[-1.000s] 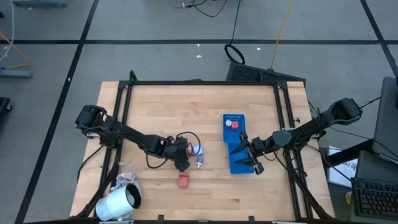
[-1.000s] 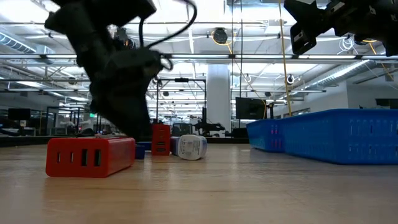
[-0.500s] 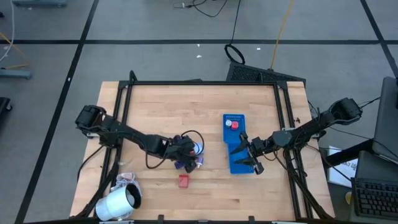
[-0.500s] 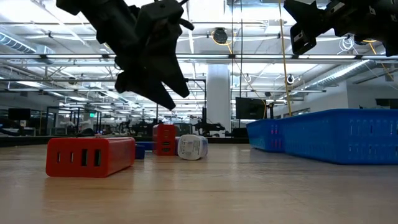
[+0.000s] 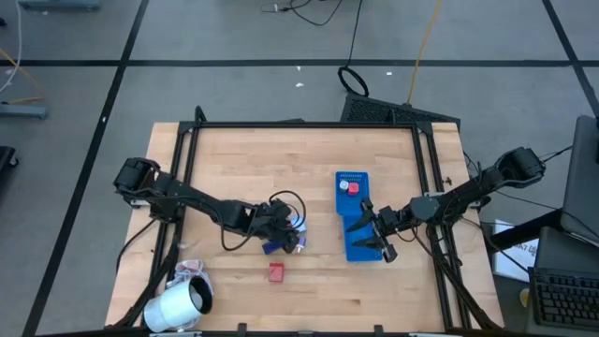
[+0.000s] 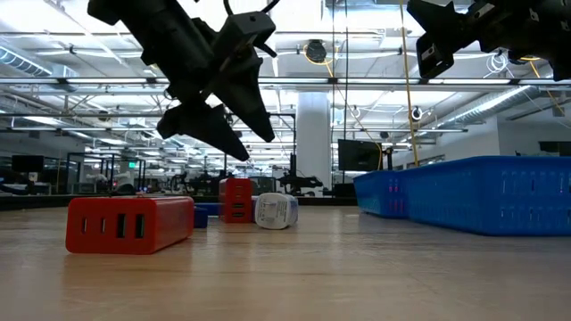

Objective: Pick & Place Office items
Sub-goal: Put the red charger adapter into the top blue bin

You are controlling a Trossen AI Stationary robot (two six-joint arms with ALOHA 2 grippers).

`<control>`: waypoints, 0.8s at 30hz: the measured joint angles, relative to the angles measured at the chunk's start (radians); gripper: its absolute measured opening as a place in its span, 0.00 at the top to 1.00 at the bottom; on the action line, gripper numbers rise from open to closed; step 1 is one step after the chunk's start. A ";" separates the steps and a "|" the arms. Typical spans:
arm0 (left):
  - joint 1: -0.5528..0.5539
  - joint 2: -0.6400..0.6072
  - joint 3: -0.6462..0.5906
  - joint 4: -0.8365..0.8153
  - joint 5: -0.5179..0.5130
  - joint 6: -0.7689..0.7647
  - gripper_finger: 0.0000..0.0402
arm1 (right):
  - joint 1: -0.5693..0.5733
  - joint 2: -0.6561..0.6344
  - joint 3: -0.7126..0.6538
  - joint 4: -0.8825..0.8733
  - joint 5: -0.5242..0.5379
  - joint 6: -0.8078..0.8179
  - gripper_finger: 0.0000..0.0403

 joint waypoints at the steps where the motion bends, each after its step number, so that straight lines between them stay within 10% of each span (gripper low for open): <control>1: 0.000 0.000 0.000 0.001 0.000 -0.004 0.44 | 0.000 0.000 0.000 0.000 0.000 0.000 0.58; 24: 0.021 -0.007 -0.001 -0.119 0.051 0.077 0.44 | 0.000 0.000 0.001 -0.002 0.000 0.003 0.58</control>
